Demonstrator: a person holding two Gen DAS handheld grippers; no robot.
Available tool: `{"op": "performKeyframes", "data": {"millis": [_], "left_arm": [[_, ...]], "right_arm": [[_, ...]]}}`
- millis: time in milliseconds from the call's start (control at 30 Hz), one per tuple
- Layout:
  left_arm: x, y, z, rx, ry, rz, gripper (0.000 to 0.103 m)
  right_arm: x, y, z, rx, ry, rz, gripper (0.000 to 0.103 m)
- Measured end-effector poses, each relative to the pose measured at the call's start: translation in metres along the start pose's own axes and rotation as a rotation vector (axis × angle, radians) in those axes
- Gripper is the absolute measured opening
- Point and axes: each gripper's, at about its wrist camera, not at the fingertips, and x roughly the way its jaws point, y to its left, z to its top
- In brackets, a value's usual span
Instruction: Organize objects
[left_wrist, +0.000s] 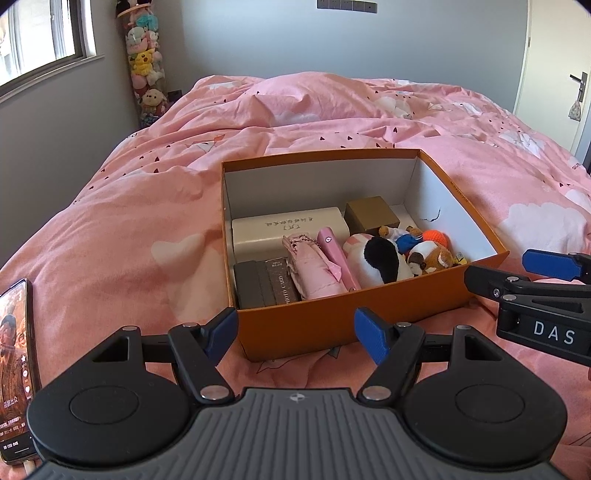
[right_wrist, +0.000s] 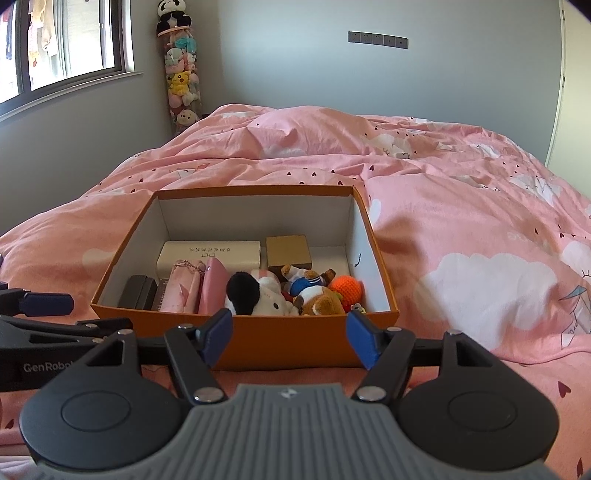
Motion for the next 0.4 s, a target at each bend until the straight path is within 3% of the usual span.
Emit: {"op": "performKeyframes", "data": {"millis": [400], "left_arm": [[-0.0008,0.001,0.0008,-0.003,0.001,0.005,0.084]], "right_arm": [[0.0011,-0.0008,-0.0006,0.006,0.004,-0.003,0.071]]}}
